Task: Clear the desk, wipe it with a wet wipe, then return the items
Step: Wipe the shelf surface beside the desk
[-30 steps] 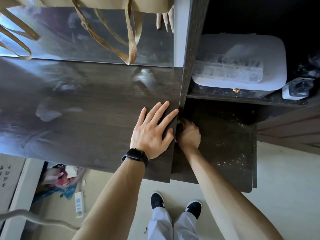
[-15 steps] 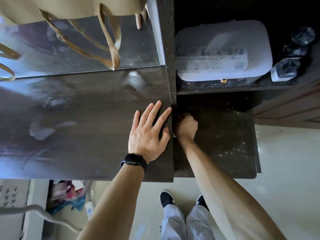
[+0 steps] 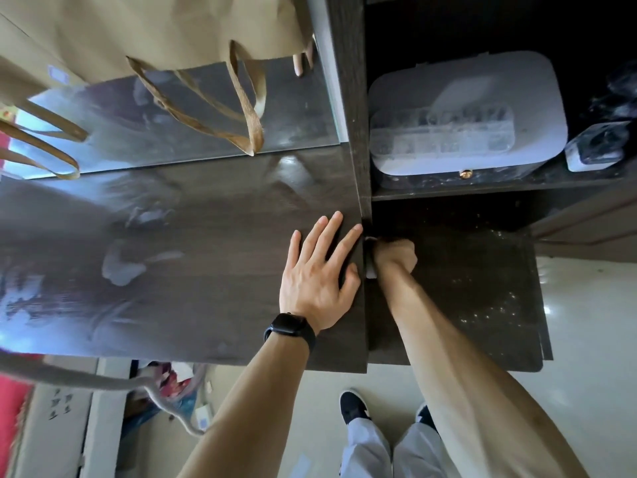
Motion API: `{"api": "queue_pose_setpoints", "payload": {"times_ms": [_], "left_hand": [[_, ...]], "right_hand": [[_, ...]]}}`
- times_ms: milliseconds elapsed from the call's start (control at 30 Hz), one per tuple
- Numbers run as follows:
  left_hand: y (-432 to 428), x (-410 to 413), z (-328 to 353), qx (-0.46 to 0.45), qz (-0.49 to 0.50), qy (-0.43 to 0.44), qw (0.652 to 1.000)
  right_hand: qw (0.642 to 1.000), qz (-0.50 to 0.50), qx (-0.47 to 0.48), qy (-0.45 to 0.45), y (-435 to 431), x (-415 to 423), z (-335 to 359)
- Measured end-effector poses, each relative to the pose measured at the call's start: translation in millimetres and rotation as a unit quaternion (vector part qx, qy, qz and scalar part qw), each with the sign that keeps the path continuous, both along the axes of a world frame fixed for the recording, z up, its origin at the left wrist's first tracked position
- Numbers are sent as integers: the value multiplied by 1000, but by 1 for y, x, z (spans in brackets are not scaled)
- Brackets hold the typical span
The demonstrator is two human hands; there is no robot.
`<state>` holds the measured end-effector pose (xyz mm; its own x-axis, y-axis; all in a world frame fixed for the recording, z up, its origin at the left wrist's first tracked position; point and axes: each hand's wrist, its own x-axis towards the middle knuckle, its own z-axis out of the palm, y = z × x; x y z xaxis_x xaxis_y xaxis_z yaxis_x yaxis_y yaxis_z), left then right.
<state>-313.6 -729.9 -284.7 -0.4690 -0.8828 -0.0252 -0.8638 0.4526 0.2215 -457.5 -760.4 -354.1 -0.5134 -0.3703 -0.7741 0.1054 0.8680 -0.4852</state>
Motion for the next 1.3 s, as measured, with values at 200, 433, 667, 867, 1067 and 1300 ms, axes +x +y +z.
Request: {"api": "queue_pose_setpoints", "payload": {"times_ms": [200,433,667,867,1067,1300], "left_hand": [[0,0,-1,-6,2,0,1000],[1,1,0,-8,0,2,1000],[0,1,-2,-5,1,11,1000],[0,3,-1,-4,-2,12,1000],[1,2,1,-5,3,18,1000],[1,2,2,2,4,6,1000]], "right_hand": [[999,16,-5,38,4,-4,4],[988,80,15,130,-3,4,14],[984,113,30,131,-4,0,15],[984,131,43,112,-2,-7,18],[983,123,19,137,41,-18,5],[977,99,-111,151,85,-45,3]]}}
